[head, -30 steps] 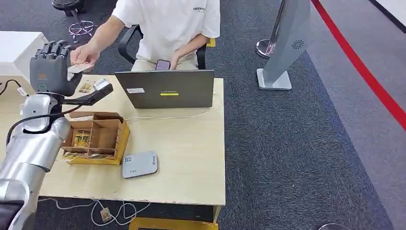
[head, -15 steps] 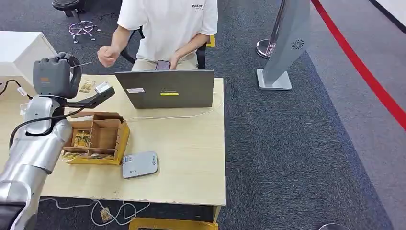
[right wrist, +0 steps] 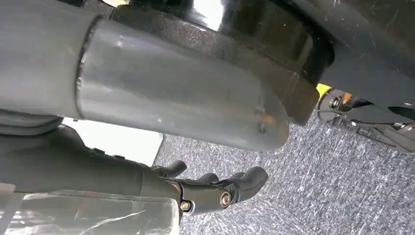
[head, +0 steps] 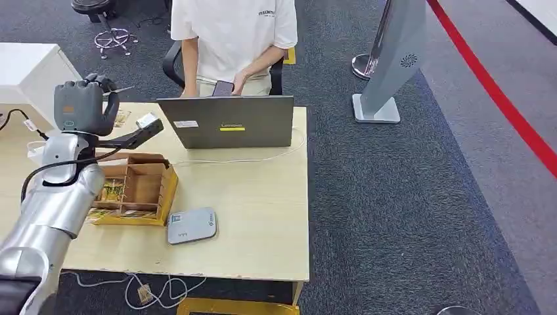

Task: Pass the card to the sensor for recognition and then transmit it.

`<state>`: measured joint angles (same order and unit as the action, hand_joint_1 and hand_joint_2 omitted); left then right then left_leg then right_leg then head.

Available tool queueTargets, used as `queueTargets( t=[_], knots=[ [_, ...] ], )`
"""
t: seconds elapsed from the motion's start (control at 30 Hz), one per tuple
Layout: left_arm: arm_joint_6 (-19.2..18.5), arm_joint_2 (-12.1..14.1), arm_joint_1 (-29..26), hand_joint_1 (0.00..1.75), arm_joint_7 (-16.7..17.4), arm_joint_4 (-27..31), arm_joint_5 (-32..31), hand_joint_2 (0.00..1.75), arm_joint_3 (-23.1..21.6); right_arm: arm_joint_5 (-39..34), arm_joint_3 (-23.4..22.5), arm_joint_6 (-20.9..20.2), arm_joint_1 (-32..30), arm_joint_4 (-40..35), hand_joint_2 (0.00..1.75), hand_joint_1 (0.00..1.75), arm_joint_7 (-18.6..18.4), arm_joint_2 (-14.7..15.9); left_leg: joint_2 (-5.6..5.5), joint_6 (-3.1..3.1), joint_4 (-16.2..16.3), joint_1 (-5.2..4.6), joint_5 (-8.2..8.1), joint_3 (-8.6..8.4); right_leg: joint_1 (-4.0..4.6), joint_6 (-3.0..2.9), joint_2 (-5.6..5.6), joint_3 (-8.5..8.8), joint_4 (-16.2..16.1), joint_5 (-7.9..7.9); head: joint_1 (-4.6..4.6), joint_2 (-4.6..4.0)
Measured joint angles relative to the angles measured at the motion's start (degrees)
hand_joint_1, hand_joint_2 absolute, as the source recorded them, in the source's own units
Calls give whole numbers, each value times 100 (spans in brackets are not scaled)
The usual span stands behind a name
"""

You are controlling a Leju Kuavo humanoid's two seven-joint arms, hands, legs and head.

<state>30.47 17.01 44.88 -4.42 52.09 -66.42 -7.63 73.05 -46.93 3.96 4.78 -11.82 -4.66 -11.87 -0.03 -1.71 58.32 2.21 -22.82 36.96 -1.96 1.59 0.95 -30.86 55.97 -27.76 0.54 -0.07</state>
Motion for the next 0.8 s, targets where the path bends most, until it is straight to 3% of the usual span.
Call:
queueTargets(
  t=[0.1,0.23,0.37,0.47,0.53,0.63,0.8],
  knots=[
    [-39,-99,-140,175,-98,220,264,175,-26,0,0,0,-1,0,0,0,-13,0,0,0,0,-2,0,0,-1,0,0,6,0,0,0,0],
    [-175,-206,-1040,175,-98,1445,461,175,-153,-116,-9,17,-9,0,0,0,-13,0,5,7,0,-12,-7,1,-8,3,4,17,-1,-2,0,0],
    [-34,-95,-2822,175,-37,3457,267,175,-278,-295,-129,129,-55,0,0,0,-9,-24,46,10,-1,-22,-39,-8,-16,8,52,23,-1,-16,-2,2],
    [370,114,-4185,175,-22,4648,122,175,-284,-343,-212,214,-116,-2,0,0,-31,-37,52,11,-1,-21,-51,-10,-17,2,52,3,-1,-36,5,2],
    [475,251,-4771,175,-30,5233,146,175,-284,-356,-264,221,-124,-2,0,0,-55,-41,28,21,-1,-21,-61,-10,-16,7,23,9,-2,-68,9,0],
    [413,363,-5296,175,-96,5764,161,175,-282,-389,-326,214,-126,-2,0,0,-9,-55,-6,20,-2,-20,-60,-9,-15,11,-12,22,-1,-76,9,0],
    [34,387,-5579,175,-116,6068,56,175,-282,-389,-339,225,-122,-9,0,0,44,-74,-9,22,-2,-20,-56,-12,-15,13,-15,31,-1,-70,9,0]
  ],
)
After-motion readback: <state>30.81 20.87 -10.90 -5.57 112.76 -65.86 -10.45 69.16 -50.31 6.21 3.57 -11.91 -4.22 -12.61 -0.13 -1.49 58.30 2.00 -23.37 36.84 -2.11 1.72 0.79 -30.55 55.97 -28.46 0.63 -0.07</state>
